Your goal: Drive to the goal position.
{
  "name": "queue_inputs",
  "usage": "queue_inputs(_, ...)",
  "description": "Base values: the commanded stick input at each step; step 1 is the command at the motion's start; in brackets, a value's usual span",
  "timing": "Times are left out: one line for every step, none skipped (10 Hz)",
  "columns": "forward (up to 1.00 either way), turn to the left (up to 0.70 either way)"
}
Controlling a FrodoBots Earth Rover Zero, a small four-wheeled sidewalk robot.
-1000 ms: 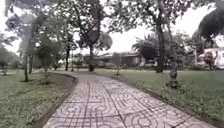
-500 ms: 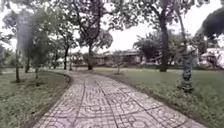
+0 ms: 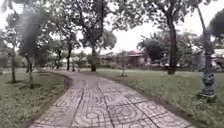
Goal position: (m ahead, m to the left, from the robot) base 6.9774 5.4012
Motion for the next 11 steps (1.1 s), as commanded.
queue_inputs(1.00, 0.27)
queue_inputs(1.00, 0.27)
queue_inputs(1.00, 0.12)
queue_inputs(1.00, 0.00)
queue_inputs(1.00, 0.00)
queue_inputs(1.00, 0.00)
queue_inputs(1.00, 0.00)
queue_inputs(1.00, 0.00)
queue_inputs(1.00, 0.00)
queue_inputs(1.00, 0.19)
queue_inputs(1.00, 0.25)
